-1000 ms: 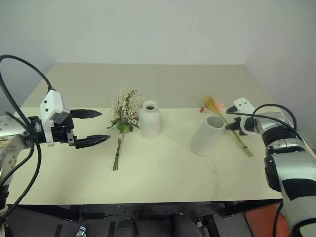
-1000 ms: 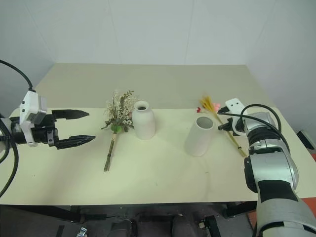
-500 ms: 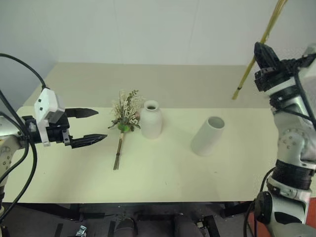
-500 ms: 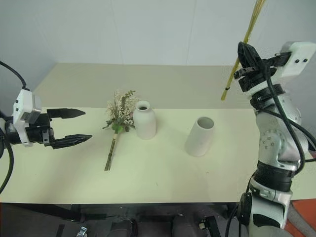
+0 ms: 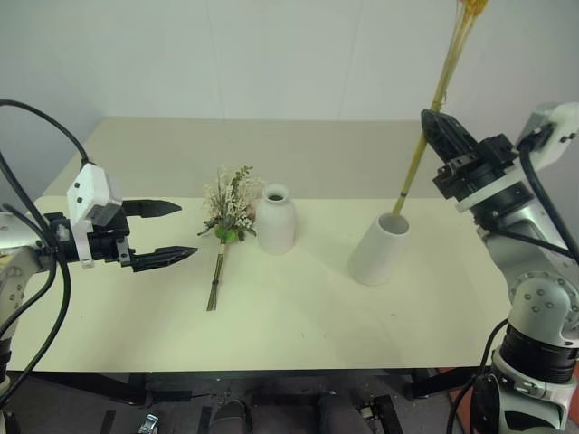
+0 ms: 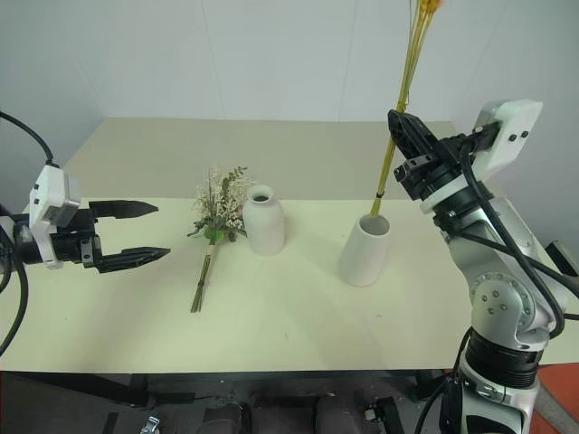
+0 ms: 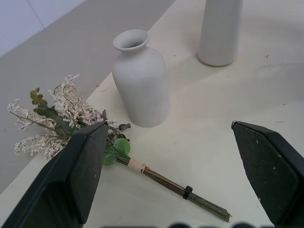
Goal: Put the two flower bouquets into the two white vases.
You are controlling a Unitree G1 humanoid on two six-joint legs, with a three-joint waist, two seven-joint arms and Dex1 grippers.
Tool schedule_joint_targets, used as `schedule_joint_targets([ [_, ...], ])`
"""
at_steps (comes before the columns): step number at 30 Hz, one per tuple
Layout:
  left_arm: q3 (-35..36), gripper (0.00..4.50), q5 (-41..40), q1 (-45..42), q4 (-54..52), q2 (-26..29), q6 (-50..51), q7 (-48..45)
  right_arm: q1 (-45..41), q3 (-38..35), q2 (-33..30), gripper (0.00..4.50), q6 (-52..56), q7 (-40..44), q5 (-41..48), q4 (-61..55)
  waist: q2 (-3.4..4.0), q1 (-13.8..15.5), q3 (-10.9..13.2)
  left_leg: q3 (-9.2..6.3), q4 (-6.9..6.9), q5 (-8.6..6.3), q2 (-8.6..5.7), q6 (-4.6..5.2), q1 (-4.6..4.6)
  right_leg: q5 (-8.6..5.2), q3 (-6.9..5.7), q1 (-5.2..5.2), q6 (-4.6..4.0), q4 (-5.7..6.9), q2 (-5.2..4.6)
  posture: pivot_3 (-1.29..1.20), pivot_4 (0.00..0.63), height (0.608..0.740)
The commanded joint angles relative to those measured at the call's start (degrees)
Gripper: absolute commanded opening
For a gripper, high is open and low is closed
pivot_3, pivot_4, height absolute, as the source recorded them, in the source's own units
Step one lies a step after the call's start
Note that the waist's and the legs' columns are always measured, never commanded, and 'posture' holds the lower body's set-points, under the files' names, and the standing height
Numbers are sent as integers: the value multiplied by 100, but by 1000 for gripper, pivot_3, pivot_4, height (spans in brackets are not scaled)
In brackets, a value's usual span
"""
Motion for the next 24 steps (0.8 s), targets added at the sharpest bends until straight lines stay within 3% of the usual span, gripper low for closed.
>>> schedule_joint_targets([
  [1,180,4500,-57,4,-76,55,-100,-16,62,-21,-56,54,-283,160,-149,111,0,0,0,0,0,0,0,0,1,-1,0,0,2,0,0,0,150,740],
  [6,255,4500,-60,74,-90,67,-102,-9,273,80,76,54,-490,343,-275,306,0,-10,0,0,0,0,0,0,0,-1,1,-2,2,0,0,0,150,740],
  [9,276,4500,-64,113,-124,53,-93,25,612,216,263,734,-778,623,-364,337,-1,-6,-1,-1,0,0,1,0,1,-2,0,0,2,0,2,0,150,740],
  [14,318,4500,-78,146,-133,56,-105,55,1172,389,302,2515,-779,887,-229,-169,-1,0,0,0,0,0,0,0,-2,-6,1,-2,11,0,1,0,150,740],
  [19,431,4500,-111,241,-117,-60,17,273,2073,113,-156,4284,-513,1226,104,-816,-1,35,0,0,0,0,0,0,-3,-10,-1,-1,12,-2,-1,0,150,740],
  [20,450,4500,-77,263,-122,-200,104,560,2284,31,-381,4483,-479,1341,48,-935,-1,39,0,1,0,0,0,0,-2,-10,0,0,12,-2,-2,0,150,740],
  [24,153,4500,468,-83,-485,-934,1192,2779,2647,-530,-1410,4483,154,1430,216,-993,1,118,-2,0,3,0,-1,0,16,-12,-2,24,18,-3,-5,0,150,740],
])
